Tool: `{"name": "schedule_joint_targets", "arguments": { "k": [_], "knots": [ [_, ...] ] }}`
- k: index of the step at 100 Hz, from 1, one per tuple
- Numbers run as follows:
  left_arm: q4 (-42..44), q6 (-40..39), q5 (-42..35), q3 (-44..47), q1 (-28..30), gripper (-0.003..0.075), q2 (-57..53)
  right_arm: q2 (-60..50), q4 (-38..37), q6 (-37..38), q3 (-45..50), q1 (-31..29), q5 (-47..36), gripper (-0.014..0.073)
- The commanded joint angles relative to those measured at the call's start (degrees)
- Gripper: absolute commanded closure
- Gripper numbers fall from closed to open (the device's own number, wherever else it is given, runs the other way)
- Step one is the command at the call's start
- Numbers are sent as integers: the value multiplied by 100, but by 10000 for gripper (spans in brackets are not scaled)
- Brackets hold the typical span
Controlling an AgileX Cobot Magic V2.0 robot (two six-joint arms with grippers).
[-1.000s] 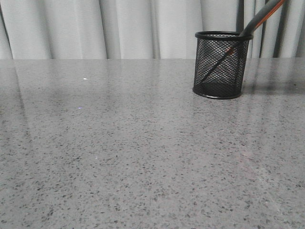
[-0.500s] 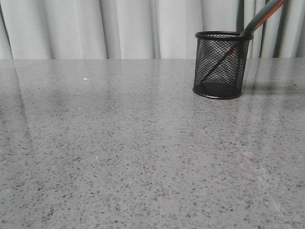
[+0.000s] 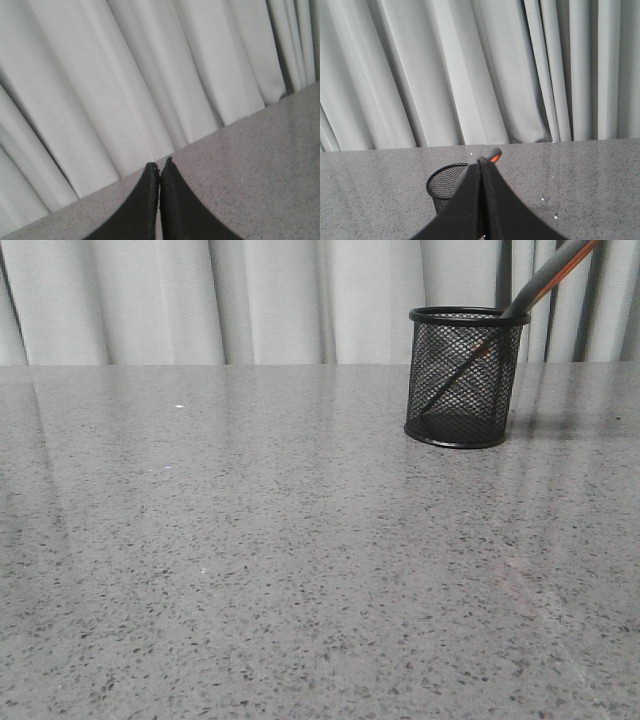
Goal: Put scissors into bucket
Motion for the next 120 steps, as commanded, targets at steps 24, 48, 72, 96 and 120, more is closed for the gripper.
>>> {"name": "schedule_joint_targets", "arguments": {
  "k": [24, 48, 72, 96, 120],
  "knots": [
    [-877, -87, -1156, 1714, 23, 741, -1826, -1536, -44, -21, 1131, -41, -101, 659],
    [-878, -87, -1154, 1882, 23, 741, -1952, -1582, -34, -21, 1464, -41, -101, 659],
    [-878, -87, -1154, 1882, 23, 741, -1952, -1582, 59, -21, 1521, -41, -95, 659],
    [-878, -87, -1154, 1882, 23, 741, -1952, -1582, 59, -21, 1521, -41, -95, 659],
    [-878, -87, -1154, 1882, 23, 741, -1952, -1582, 59, -21, 1521, -41, -95, 659]
  ]
}}
